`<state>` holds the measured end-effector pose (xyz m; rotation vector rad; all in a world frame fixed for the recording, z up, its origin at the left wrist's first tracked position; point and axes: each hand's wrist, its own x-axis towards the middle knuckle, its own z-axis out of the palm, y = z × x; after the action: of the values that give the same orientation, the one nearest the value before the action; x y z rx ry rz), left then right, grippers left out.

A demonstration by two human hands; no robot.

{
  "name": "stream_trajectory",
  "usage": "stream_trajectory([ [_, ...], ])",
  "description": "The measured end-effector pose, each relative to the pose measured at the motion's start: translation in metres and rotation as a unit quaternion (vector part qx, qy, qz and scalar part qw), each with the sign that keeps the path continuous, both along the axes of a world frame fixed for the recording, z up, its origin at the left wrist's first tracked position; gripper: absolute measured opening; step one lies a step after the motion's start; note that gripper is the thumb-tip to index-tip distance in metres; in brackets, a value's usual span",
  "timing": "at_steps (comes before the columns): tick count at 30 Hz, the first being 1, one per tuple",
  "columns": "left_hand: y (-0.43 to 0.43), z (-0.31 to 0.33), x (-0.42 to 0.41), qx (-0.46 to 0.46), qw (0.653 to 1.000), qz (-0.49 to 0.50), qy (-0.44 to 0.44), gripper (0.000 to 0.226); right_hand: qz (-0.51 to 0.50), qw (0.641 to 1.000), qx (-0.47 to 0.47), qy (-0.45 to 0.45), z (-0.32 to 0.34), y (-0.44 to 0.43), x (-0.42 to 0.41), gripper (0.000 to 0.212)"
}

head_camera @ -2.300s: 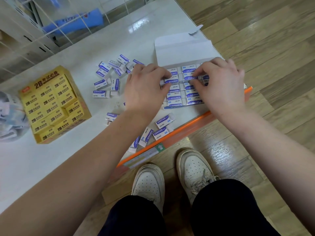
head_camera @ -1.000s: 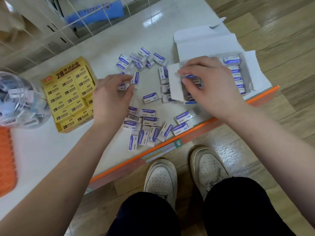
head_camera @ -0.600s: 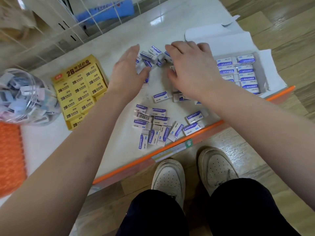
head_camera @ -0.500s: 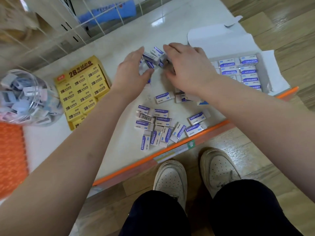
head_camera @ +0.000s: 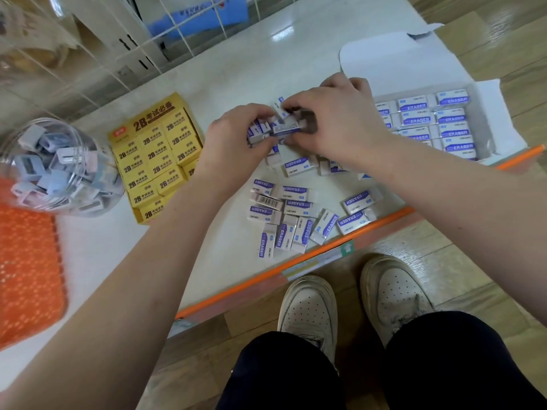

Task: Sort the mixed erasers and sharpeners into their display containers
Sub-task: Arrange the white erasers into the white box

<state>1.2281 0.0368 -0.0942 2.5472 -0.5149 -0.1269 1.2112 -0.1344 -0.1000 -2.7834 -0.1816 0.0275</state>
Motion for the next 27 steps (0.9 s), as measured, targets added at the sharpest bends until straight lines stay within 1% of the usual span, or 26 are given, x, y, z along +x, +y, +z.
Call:
stream_trajectory([
  [3, 0.000, 0.001, -0.001, 0.003, 1.000, -0.008, -0.002, 0.029, 0.014, 0.999, 0.019, -0.044, -0.004, 0.002, -0.008, 0.034],
  [6, 0.001, 0.001, -0.003, 0.012, 1.000, -0.022, -0.013, 0.030, -0.001, 0.996, 0.063, -0.067, -0.008, 0.000, -0.014, 0.024],
  [10, 0.001, 0.000, -0.002, 0.021, 0.999, -0.005, -0.025, 0.037, -0.058, 0.975, 0.194, -0.092, 0.000, -0.001, -0.022, 0.016],
  [13, -0.008, 0.002, 0.004, 0.047, 0.998, -0.033, -0.022, 0.046, -0.092, 0.955, 0.263, -0.103, 0.009, -0.006, -0.028, 0.016],
  [16, -0.019, 0.001, 0.013, 0.084, 0.993, -0.085, -0.003, 0.049, -0.093, 0.952, 0.276, -0.095, 0.012, -0.010, -0.035, 0.034],
  [18, -0.023, -0.001, 0.014, 0.099, 0.989, -0.106, -0.012, 0.044, -0.076, 0.958, 0.260, -0.096, 0.011, -0.012, -0.042, 0.040],
  [20, -0.024, -0.002, 0.013, 0.101, 0.990, -0.095, -0.035, 0.038, -0.074, 0.962, 0.245, -0.096, 0.010, -0.015, -0.047, 0.039],
  [23, -0.021, -0.005, 0.009, 0.090, 0.993, -0.067, -0.048, 0.032, -0.111, 0.949, 0.283, -0.078, 0.012, -0.025, -0.056, 0.031],
  [25, -0.021, -0.005, 0.006, 0.062, 0.995, -0.055, -0.052, 0.030, -0.140, 0.940, 0.303, -0.074, 0.014, -0.037, -0.060, 0.027],
  [27, -0.025, -0.003, 0.003, 0.019, 0.996, -0.045, -0.073, 0.029, -0.160, 0.933, 0.313, -0.070, 0.014, -0.053, -0.064, 0.032],
])
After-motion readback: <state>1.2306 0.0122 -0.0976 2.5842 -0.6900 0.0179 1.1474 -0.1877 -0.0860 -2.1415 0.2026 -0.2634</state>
